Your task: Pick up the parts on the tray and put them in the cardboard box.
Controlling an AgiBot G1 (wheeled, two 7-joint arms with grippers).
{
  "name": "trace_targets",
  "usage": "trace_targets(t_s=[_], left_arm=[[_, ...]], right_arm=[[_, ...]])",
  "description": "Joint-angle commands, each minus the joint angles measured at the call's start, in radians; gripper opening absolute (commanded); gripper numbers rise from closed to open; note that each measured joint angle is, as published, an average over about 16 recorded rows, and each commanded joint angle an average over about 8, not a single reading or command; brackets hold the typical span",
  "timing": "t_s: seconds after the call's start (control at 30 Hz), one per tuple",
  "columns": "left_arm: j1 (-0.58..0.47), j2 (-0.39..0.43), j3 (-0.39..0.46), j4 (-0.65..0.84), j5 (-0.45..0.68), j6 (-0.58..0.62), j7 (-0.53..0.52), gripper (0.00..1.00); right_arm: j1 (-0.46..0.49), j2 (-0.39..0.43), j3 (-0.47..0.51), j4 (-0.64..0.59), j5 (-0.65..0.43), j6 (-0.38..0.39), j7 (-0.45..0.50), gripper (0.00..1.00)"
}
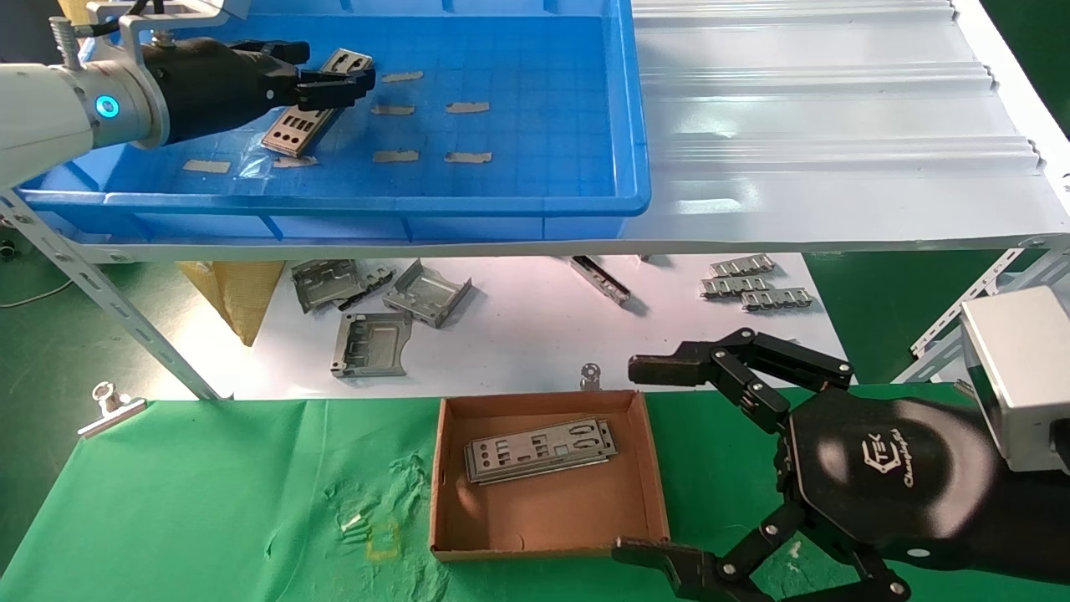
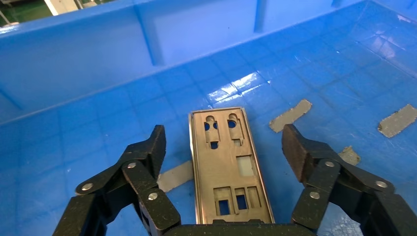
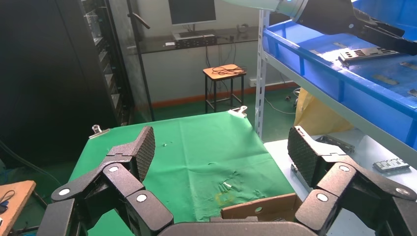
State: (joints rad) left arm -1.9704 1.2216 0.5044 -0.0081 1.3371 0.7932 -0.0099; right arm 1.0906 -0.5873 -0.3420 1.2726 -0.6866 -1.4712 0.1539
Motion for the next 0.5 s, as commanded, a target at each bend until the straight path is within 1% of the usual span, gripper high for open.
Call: trace_targets(t_s=[0.03, 0.5], left_arm=[[0.001, 0.0, 0.0, -0.002, 0.0, -0.003, 0.004, 0.0], [0.003, 0.006, -0.003, 0.001, -0.004, -0.029, 0.025, 0.0]], right_arm=[[0.0, 0.0, 0.0, 0.0, 0.0, 0.0, 0.0, 1.0], [0.0, 0.0, 0.0, 0.0, 0.0, 0.0, 0.0, 1.0]])
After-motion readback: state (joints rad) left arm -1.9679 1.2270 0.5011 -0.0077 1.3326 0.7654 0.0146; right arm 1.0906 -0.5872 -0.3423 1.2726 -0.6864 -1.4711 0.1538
